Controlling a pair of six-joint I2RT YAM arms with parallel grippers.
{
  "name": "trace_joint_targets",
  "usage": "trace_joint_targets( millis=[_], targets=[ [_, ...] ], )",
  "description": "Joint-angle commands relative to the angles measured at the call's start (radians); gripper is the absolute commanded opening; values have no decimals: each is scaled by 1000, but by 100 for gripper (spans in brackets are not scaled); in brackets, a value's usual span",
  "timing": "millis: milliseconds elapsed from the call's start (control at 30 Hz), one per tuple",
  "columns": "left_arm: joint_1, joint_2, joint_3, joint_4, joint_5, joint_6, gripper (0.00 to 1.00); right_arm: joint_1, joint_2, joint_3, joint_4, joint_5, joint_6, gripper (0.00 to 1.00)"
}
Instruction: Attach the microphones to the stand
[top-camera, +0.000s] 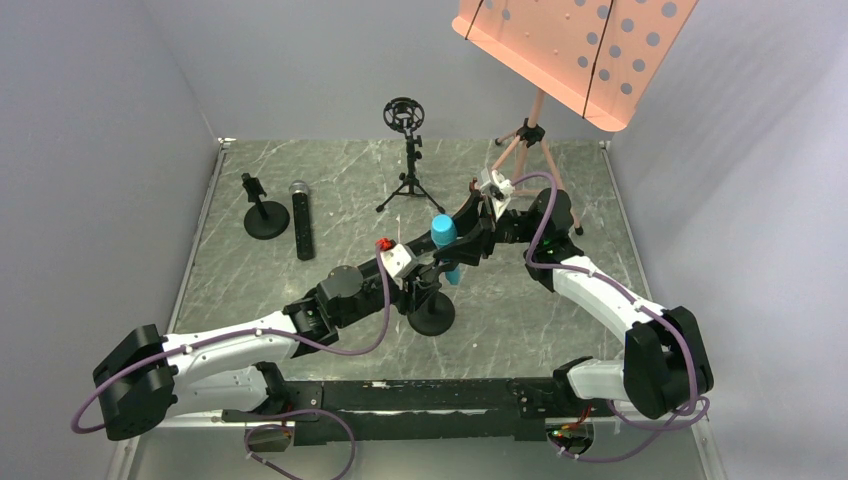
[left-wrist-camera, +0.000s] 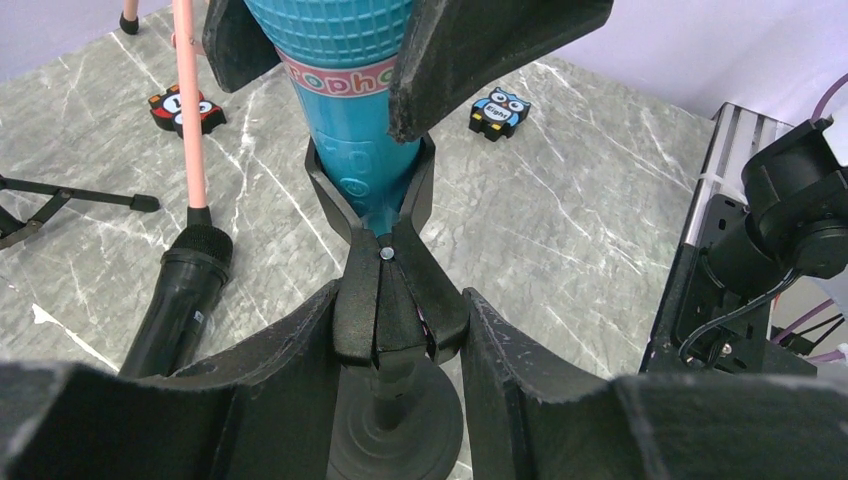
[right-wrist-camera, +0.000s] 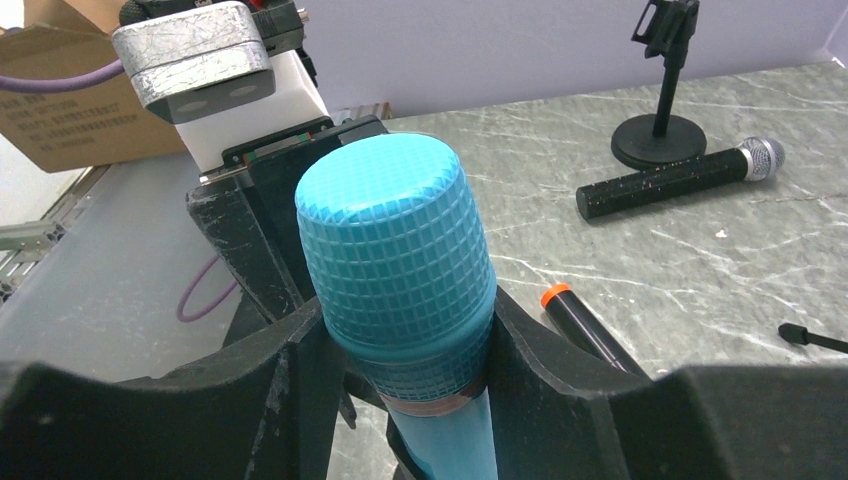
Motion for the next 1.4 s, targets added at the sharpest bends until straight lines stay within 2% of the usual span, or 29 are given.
trace_joint_targets(
  millis=[0,133,267,367,500,600,700,767,800,900,933,1000,1100,1167,1367],
  targets=[
    [7,-11,-12,78,-37,-59,8,32,-3,-34,-35,-94,45,25],
    [8,-3,-9,71,-39,-66,15,33,-6,-39,-27,-94,52,26],
    [7,-3,3,55,-53,-81,47,34,-5,-38,-33,-95,49,30],
    [8,-12,8,43,-59,-81,68,33,-7,-28,-74,-97,20,40],
    [8,-24,16,21,-62,-77,86,23,-16,-10,-136,-105,-21,60],
    [8,-41,13,12,-61,-67,98,12,-24,-4,-142,-106,-22,72],
    [8,-83,-1,-2,-54,-48,99,-8,-35,13,-208,-122,-70,83],
    [8,-130,-16,-27,-52,-31,99,-26,-42,47,-358,-130,-212,91],
    [8,-156,-24,-49,-48,-21,99,-33,-47,79,-484,-125,-336,98],
    [21,-237,-87,-81,-12,3,99,-43,-47,233,-1065,-68,-800,100],
    [32,-258,-110,-90,10,10,99,-48,-48,254,-1157,-53,-888,100],
    [51,-288,-159,-82,39,4,99,-81,-62,261,-1236,-36,-958,100],
    [61,-289,-240,27,67,11,97,-150,-76,262,-1329,-36,-1041,100],
    [62,-243,-267,117,77,34,96,-179,-85,264,-1368,-18,-1076,100],
    [62,33,-241,428,98,77,89,-287,-115,247,-1364,-7,-1064,100]
  ],
)
